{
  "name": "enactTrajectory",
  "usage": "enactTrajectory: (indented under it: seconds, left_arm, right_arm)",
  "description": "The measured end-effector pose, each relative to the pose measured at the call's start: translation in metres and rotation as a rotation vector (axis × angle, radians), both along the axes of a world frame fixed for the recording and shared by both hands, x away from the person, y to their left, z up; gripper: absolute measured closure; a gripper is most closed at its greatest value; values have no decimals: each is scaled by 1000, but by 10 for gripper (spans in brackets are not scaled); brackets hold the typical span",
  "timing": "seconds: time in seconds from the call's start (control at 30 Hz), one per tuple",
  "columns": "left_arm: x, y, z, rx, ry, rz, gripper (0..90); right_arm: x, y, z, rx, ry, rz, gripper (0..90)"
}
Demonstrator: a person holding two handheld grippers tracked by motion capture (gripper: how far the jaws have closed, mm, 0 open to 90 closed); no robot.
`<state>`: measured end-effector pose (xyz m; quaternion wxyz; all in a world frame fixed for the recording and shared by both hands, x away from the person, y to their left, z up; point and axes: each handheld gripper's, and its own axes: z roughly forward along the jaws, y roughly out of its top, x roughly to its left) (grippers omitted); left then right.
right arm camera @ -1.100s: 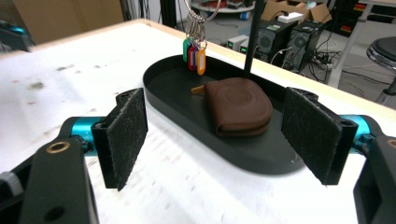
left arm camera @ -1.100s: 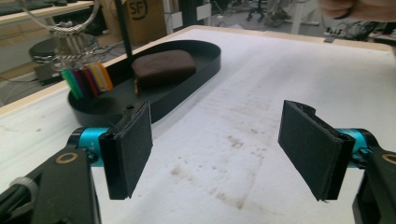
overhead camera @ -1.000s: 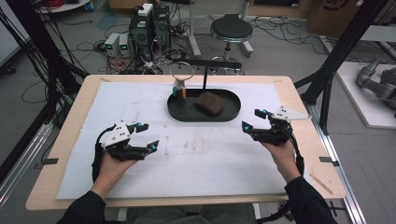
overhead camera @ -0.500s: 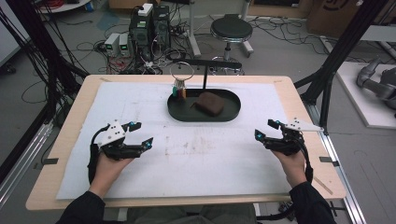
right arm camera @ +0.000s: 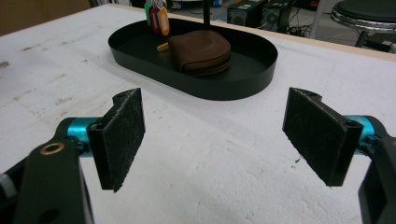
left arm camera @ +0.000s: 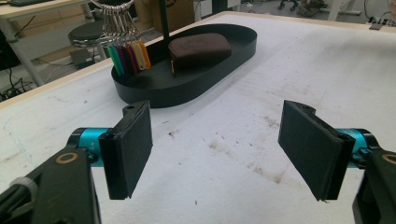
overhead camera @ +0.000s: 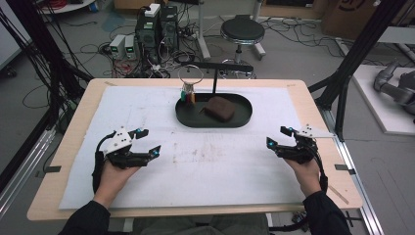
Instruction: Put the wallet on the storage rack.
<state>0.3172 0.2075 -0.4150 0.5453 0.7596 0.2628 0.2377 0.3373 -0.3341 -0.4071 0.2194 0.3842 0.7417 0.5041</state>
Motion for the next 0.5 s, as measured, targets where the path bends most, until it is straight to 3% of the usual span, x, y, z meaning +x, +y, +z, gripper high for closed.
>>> enactTrajectory:
  seconds: [0.5]
  left_arm:
    - [1,1,0,1,5,5,261]
  right_arm:
    - [1,1,-1,-10,0,0,217]
